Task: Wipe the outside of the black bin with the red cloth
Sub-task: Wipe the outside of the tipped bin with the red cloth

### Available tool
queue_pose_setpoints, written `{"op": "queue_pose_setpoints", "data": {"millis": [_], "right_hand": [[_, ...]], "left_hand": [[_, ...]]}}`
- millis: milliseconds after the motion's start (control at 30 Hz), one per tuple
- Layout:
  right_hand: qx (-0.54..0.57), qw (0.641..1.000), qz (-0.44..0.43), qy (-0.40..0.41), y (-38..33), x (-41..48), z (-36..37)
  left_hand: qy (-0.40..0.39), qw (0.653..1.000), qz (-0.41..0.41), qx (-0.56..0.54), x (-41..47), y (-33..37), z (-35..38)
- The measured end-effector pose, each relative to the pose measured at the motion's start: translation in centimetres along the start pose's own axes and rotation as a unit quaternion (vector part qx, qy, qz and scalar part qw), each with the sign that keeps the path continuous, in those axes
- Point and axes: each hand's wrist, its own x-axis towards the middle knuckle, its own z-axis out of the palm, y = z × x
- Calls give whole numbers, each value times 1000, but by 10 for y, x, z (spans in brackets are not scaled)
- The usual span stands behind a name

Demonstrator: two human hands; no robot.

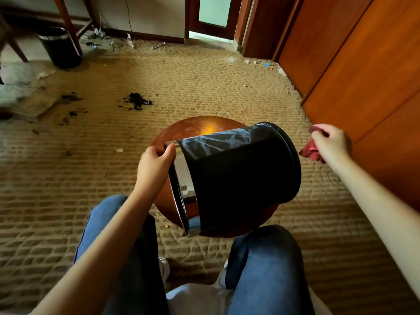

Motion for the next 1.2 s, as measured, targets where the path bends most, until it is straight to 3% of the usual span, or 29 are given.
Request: {"op": "queue_pose_setpoints", "data": {"millis": [67,167,567,833,1200], "right_hand": [[14,998,7,-66,0,4,11],[29,991,-2,-131,-5,1,23],[56,968,-11,-243,24,-45,-5],[30,979,-71,-190,29,-49,5],[2,986,-83,-146,10,-9,35]], "left_hand": [[-56,991,-76,-96,-4,6,-3],[-75,975,-126,-167,-5,13,-3],[-72,987,-77,-118,24,35,7],[-65,992,-12,-103,17,25,9],[-33,991,47,-122,-8,-1,6]]}}
